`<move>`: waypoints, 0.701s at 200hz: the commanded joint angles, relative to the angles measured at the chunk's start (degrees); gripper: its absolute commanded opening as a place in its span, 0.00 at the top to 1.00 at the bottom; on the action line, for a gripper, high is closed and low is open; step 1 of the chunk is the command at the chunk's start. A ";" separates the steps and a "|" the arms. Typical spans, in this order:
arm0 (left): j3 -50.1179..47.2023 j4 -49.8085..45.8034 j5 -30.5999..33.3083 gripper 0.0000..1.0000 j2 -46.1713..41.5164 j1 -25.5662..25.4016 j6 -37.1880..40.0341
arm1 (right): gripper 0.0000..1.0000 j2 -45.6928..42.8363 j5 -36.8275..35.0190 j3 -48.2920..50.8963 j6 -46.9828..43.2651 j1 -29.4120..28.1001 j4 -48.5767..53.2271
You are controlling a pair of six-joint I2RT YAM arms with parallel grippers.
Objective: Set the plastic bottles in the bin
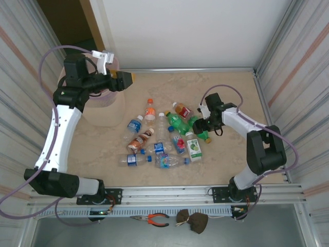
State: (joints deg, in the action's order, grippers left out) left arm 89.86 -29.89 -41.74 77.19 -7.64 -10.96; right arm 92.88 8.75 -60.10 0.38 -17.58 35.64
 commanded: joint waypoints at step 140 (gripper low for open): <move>-2.14 2.72 0.34 0.16 -0.55 -0.42 -0.21 | 0.35 5.45 -4.69 -1.81 2.35 3.29 1.38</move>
State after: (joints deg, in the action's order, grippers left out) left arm 88.62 -29.32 -40.84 77.19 -7.90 -10.83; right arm 100.44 5.96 -62.89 1.02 -15.66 35.38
